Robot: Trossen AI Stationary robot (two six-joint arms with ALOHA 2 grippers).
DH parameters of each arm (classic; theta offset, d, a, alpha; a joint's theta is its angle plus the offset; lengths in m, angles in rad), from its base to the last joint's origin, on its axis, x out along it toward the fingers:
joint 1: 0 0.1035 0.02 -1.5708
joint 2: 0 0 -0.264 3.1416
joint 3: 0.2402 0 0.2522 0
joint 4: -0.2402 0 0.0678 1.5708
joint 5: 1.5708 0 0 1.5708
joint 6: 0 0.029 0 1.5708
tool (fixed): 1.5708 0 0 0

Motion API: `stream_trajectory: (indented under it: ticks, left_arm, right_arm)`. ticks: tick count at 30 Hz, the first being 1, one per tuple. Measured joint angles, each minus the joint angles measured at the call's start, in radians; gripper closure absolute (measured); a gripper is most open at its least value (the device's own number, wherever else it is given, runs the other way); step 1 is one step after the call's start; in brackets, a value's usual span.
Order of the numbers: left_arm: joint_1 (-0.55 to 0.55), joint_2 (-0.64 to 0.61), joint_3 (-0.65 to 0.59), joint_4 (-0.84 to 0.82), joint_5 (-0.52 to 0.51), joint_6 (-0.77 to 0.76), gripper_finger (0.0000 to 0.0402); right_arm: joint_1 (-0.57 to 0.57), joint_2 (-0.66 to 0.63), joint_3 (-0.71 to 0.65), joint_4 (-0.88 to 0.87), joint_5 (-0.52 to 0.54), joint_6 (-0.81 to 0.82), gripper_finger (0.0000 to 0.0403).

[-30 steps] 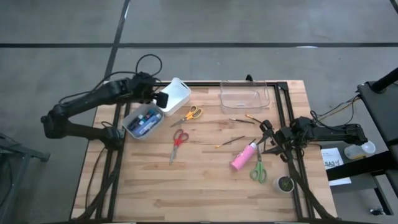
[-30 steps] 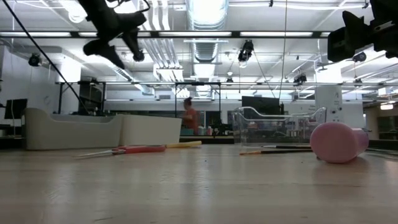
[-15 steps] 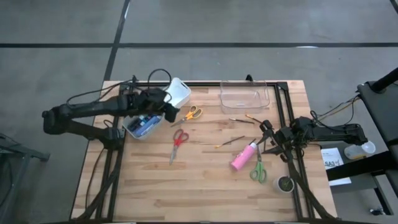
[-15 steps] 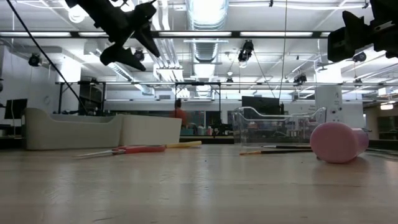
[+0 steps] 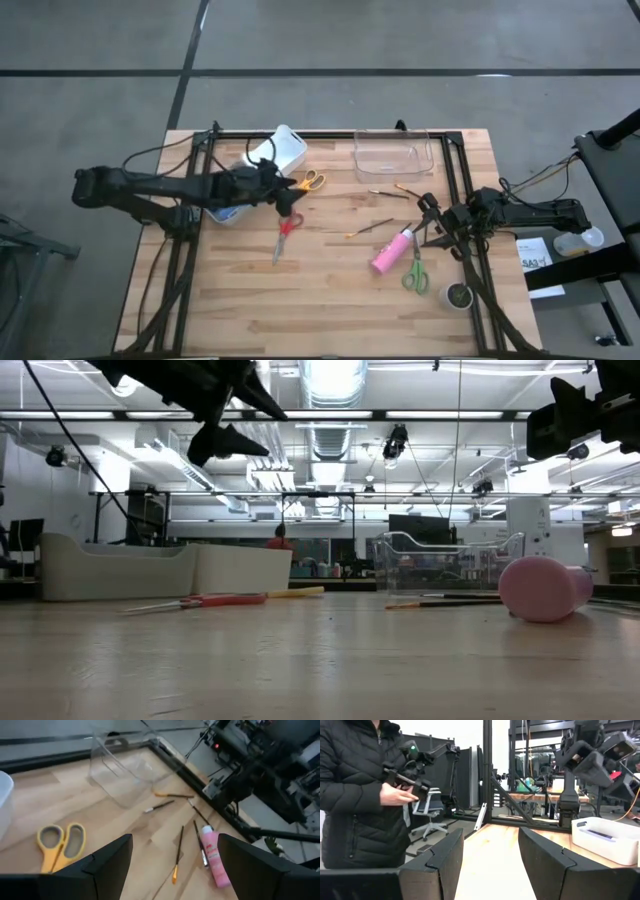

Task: Pick & Place Paint Supplies
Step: Put the pink paint bottle into the gray bin

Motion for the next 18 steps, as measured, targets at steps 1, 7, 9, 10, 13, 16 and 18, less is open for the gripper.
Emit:
stream_trajectory:
  ticks: [1,7,9,10,13,16,18]
  left_arm:
    - [-0.011,0.018,0.012,0.001,-0.004,-0.008,0.0098]
    - [-0.043,0.131,0.096,0.012,-0.007,-0.017,0.0098]
    - [-0.043,0.152,0.113,0.009,-0.007,-0.018,0.0098]
    - [-0.042,0.158,0.119,0.009,-0.007,-0.020,0.0098]
    - [-0.041,0.161,0.125,0.012,-0.007,-0.019,0.0098]
    - [-0.041,0.155,0.118,0.005,-0.007,-0.018,0.0098]
    - [-0.040,0.155,0.118,0.005,-0.007,-0.017,0.0098]
  right_arm:
    - [0.000,0.000,0.000,0.000,0.000,0.000,0.0215]
    - [0.000,0.000,0.000,0.000,0.000,0.000,0.0215]
    - [0.000,-0.001,0.000,0.000,0.000,0.000,0.0215]
    - [0.000,-0.001,0.000,0.000,0.000,0.000,0.0215]
    - [0.000,-0.001,0.000,0.000,0.000,0.000,0.0215]
    - [0.000,0.000,0.000,0.000,0.000,0.000,0.0215]
    - [0.000,0.000,0.000,0.000,0.000,0.000,0.0215]
